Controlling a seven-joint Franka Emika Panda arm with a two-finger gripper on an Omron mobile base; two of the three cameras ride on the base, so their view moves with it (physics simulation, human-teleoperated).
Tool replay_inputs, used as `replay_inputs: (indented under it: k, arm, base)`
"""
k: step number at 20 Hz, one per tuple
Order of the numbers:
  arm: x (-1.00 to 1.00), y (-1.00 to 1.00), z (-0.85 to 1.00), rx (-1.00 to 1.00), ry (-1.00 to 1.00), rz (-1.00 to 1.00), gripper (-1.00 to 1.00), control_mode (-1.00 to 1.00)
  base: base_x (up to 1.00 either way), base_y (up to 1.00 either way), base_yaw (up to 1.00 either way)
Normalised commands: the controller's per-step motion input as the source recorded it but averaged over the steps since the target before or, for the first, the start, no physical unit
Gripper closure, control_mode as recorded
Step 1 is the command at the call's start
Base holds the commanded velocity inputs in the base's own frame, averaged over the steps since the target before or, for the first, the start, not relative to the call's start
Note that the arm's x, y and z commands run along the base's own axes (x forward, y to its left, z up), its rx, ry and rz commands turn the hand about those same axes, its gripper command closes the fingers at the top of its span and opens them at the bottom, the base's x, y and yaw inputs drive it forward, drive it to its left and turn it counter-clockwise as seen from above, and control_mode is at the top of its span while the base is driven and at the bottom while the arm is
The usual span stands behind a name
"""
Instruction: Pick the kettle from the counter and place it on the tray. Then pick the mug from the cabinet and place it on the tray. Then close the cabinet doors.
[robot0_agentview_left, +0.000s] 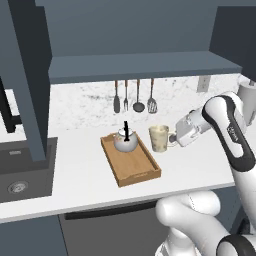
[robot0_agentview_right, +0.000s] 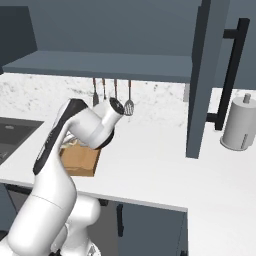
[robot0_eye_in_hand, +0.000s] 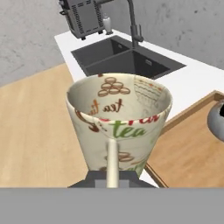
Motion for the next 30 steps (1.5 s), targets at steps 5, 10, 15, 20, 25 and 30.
replay_inputs:
  k: [5,10,15,20,25,30]
  arm:
    - [0.10,0.19,-0.70,0.00,0.06,0.00,1.00,-1.00]
    - [0.37,0.21,-0.44,0.00,0.00,0.02,1.00,-1.00]
    - [0.38,0.12,-0.32,-0.01,0.00,0.10,1.00,-1.00]
    - [0.41,0.07,-0.27,0.00,0.00,0.11,1.00,-1.00]
    - [0.51,0.03,-0.24,0.00,0.00,0.04,1.00,-1.00]
    - [0.40,0.01,-0.31,0.00,0.00,0.01,1.00,-1.00]
  base:
    - [0.00,0.00,0.00]
    - [0.00,0.00,0.00]
    - [0.00,0.00,0.00]
    - [0.00,0.00,0.00]
    - [0.00,0.00,0.00]
    - [0.00,0.00,0.00]
